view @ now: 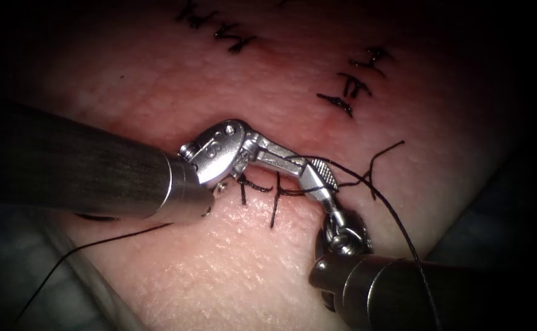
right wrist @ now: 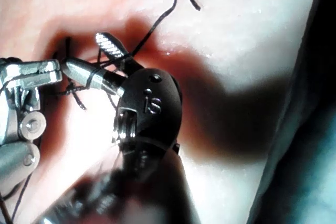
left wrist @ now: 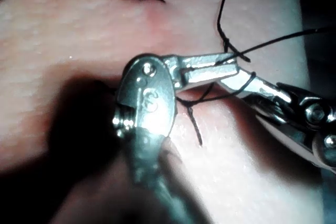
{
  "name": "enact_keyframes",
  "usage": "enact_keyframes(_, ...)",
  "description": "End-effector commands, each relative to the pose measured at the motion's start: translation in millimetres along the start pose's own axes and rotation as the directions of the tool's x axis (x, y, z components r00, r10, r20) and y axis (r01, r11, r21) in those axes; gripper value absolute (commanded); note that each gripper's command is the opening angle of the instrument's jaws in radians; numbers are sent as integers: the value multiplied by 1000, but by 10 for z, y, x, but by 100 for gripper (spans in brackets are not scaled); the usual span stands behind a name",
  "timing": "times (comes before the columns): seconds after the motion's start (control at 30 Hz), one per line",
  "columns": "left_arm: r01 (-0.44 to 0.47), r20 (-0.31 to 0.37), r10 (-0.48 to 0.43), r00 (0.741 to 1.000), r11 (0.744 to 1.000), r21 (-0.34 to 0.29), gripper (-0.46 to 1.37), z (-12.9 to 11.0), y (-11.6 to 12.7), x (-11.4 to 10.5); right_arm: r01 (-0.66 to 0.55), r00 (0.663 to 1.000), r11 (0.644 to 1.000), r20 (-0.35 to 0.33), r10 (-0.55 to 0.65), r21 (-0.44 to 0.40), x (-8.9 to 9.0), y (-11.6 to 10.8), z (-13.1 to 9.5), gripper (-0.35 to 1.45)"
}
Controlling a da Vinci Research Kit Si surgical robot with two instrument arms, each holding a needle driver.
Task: Wound Closure
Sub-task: Wrap the suture counter-clockwise once on the right arm, then grab the suture tail with the right needle driver.
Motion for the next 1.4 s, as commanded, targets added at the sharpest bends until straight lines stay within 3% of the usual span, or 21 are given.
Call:
enact_keyframes(0.03,2,0,-2,1000,1000,-12,-35,0,0,1,-26,999,1000,-19,26,-4,-2,0,-2,101)
enact_keyframes(0.23,9,0,-9,1000,1000,-24,-35,1,-1,0,-125,988,992,-93,122,-31,-10,3,-9,126)
enact_keyframes(0.47,12,0,-12,1000,999,-37,-35,2,0,0,-166,975,984,-159,153,-69,-13,14,-12,125)
enact_keyframes(0.63,13,0,-13,1000,999,-42,-35,2,0,1,-211,964,972,-184,190,-104,-16,34,-13,127)
enact_keyframes(0.9,15,0,-15,1000,998,-56,-35,4,-1,0,-207,962,962,-215,168,-176,-31,64,-20,137)
enact_keyframes(1.13,22,1,-22,1000,998,-58,-35,3,-1,0,-186,937,951,-335,96,-248,-35,62,-29,144)
enact_keyframes(1.4,25,1,-25,1000,998,-57,-35,4,-2,-1,-88,916,949,-399,-44,-304,-38,59,-38,144)
